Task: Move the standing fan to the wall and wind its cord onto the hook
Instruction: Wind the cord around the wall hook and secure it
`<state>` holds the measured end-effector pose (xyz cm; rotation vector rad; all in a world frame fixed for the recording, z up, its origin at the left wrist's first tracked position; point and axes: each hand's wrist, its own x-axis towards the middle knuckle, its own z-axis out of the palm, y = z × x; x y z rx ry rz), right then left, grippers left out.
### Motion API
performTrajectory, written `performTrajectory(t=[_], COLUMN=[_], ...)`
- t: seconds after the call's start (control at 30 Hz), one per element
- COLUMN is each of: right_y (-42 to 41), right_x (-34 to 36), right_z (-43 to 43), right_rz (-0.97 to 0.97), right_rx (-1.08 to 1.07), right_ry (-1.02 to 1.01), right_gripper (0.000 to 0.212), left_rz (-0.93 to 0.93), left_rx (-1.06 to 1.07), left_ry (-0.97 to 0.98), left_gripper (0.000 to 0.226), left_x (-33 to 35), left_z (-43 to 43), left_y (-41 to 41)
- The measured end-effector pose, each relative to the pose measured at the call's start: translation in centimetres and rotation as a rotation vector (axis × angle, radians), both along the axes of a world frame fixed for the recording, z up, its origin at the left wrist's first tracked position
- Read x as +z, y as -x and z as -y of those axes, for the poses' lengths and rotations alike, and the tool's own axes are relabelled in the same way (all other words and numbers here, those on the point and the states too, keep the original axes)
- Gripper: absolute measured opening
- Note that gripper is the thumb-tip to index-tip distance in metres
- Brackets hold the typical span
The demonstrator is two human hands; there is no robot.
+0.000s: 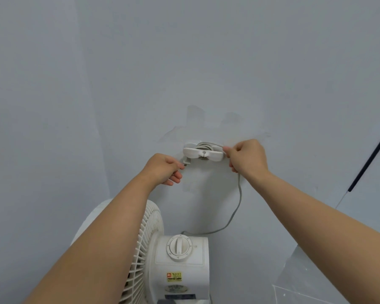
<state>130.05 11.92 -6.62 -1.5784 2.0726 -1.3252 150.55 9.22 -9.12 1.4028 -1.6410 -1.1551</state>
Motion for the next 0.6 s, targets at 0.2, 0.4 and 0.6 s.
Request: performTrajectory(t=[0.2,0.4,0.6], right_y=[-0.2,-1.8,-3.1], right_x=[-2.7,-4.2,-5.9], right_z=[0.0,0.4,0.8], right_rz=[0.255,0.706,0.833], right_rx=[-0.03,-0.007,0.113], right_ry=[0.017,-0.092,-0.328], right_gripper=[0.029,0.034,0.037], left_rz=[-0.006,-0.012,-0.018], left_rx=[0.009,0.002,0.072], left_ry=[0.028,0.028,0.046], left_gripper=[0.024,0.022,0.028], left_x=[-0.1,-0.1,-0.1], left_z=[0.1,0.1,0.4], left_y=[0.3,0.7,0.6])
